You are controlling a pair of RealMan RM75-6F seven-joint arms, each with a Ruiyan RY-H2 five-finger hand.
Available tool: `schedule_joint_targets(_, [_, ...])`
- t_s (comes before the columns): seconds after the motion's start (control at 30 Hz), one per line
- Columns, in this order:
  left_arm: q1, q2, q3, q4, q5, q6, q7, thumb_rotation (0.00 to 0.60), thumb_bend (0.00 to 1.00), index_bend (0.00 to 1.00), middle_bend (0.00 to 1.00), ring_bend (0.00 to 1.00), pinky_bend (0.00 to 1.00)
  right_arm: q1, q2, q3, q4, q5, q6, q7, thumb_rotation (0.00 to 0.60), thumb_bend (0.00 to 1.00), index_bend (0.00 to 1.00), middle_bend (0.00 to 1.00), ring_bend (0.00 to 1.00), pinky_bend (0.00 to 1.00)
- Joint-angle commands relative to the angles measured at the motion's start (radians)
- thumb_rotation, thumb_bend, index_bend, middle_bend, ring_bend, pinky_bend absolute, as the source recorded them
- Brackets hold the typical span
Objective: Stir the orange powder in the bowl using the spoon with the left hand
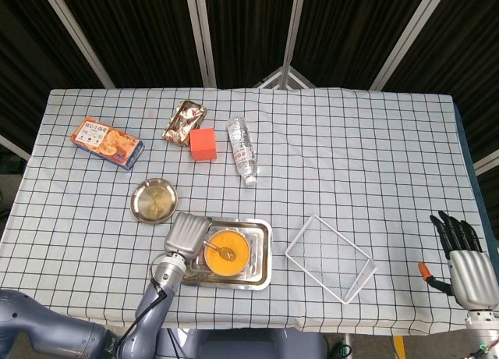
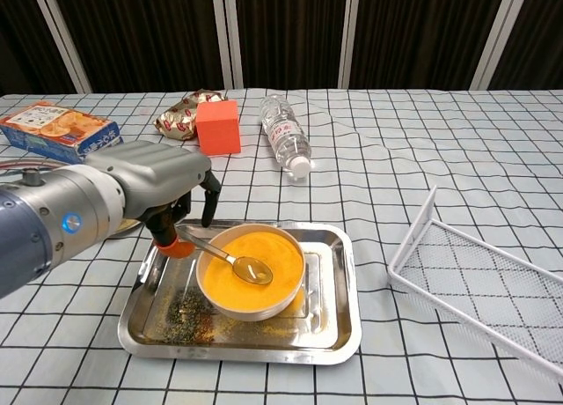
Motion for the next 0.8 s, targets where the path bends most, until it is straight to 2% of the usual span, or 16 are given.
schedule_joint_targets(0.03, [-0.003, -0.003, 0.0, 0.0, -0.003, 0.002, 0.0, 0.6, 0.43, 0.46, 0.85, 0.84, 0.91, 0.0, 0.0, 0.0, -0.001, 0.001, -0.001, 0.0, 0.6, 0.36, 0.0, 0.0, 0.0, 0.0])
schedule_joint_targets(0.8, [-0.037, -0.015, 0.01, 0.007, -0.044, 0.018, -0.001, 0.6, 0.47, 0.49, 0.86, 0.85, 0.91, 0.001, 0.0, 0.0, -0.003, 0.004, -0.003, -0.001, 0.6, 0.36, 0.0, 0.0, 0.0, 0.0])
